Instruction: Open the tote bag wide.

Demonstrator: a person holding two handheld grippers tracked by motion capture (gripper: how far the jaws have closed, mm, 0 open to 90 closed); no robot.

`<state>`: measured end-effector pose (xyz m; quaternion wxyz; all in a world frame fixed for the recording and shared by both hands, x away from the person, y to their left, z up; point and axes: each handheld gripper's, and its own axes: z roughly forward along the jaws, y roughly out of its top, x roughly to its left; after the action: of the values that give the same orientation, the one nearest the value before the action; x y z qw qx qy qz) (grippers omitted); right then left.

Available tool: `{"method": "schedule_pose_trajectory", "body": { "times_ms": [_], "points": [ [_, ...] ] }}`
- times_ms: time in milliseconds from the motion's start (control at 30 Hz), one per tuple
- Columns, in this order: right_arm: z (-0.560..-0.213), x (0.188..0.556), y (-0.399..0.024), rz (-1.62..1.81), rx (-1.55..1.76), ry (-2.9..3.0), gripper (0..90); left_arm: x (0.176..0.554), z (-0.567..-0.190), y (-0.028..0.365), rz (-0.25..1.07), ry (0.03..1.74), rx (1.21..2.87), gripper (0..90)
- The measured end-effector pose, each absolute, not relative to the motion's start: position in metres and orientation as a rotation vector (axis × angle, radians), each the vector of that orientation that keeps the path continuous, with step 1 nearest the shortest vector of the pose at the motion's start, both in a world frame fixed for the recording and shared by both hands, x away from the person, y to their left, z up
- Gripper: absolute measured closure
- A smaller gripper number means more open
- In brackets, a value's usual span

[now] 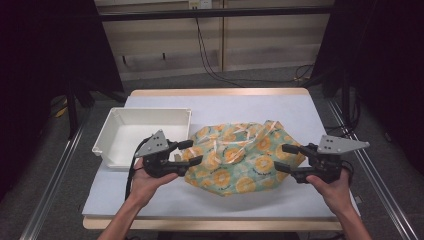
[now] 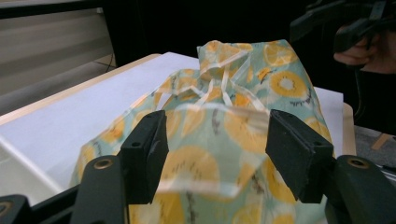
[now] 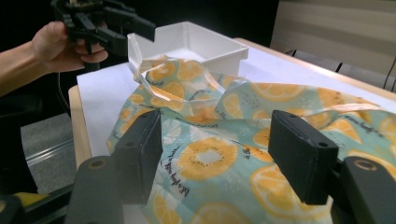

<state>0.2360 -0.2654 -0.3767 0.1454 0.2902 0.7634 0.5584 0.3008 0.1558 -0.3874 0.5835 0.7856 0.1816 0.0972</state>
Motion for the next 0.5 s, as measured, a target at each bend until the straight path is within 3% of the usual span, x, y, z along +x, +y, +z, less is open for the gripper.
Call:
{"method": "schedule_pose_trajectory", "body": {
  "times_ms": [167, 367, 500],
  "points": [
    [-0.380, 0.250, -0.256, 1.610, 0.830, 2.244, 37.8, 0.318, -0.391, 0.128, 0.194, 0.420, 1.877, 32.8],
    [-0.384, 0.259, -0.251, 1.635, 0.837, 2.265, 37.5, 0.337, -0.407, 0.112, 0.141, 0.462, 1.911, 20.5],
    [-0.390, 0.260, -0.252, 1.621, 0.854, 2.279, 36.3, 0.339, -0.418, 0.107, 0.114, 0.464, 1.949, 20.6]
  ]
}}
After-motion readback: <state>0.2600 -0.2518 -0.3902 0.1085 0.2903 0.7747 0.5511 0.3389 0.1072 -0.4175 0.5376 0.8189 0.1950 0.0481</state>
